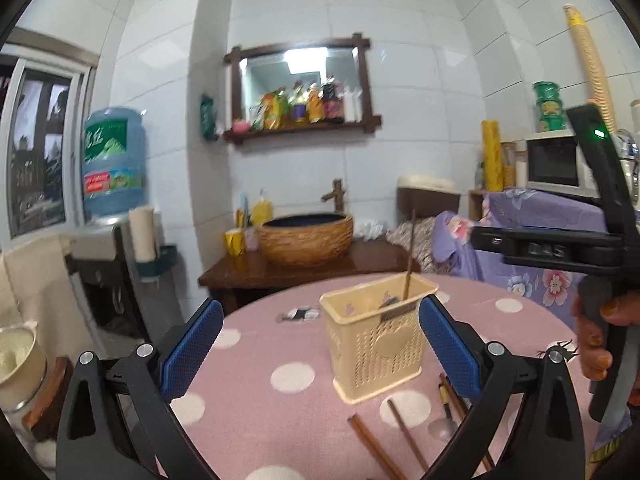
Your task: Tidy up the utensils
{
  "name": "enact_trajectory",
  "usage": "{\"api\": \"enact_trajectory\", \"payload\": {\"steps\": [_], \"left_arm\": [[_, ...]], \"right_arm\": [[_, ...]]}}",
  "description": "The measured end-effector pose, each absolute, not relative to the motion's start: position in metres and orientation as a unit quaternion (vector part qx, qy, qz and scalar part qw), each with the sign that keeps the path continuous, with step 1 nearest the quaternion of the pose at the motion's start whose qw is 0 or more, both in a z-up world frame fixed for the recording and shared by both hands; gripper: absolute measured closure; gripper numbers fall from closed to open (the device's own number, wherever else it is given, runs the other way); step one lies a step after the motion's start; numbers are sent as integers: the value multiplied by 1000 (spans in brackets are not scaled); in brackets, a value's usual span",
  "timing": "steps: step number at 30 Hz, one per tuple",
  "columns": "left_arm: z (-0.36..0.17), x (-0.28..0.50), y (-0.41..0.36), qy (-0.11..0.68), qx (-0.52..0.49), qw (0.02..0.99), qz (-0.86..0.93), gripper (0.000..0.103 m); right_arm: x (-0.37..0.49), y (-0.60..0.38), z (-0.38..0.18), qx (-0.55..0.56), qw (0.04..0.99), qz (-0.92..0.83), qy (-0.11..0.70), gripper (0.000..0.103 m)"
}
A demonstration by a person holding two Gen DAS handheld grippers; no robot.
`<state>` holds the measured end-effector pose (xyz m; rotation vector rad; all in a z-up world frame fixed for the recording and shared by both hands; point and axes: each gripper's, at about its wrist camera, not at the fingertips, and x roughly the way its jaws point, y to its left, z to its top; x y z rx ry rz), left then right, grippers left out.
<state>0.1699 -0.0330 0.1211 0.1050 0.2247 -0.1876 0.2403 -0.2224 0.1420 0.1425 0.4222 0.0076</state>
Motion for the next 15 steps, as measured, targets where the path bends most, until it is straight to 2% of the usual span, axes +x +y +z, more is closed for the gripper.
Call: {"api": "enact_trajectory", "payload": {"steps": [3, 6, 10, 12, 15], "left_arm": [[97, 181, -21, 196, 23, 977, -80, 5], [69, 189, -14, 270, -1, 960, -72, 8], [33, 196, -19, 340, -8, 937, -82, 30], [20, 194, -20, 364, -11, 927, -90, 38], [8, 189, -21, 393, -25, 914, -100, 45]], "right_arm": [[232, -223, 115, 54, 967, 3, 248, 16], [229, -223, 82, 48, 953, 6, 298, 22], [228, -223, 34, 53, 928, 15, 370, 40], [226, -223, 17, 61, 918, 24, 392, 45], [219, -222, 1, 66, 912, 29, 405, 45]]}}
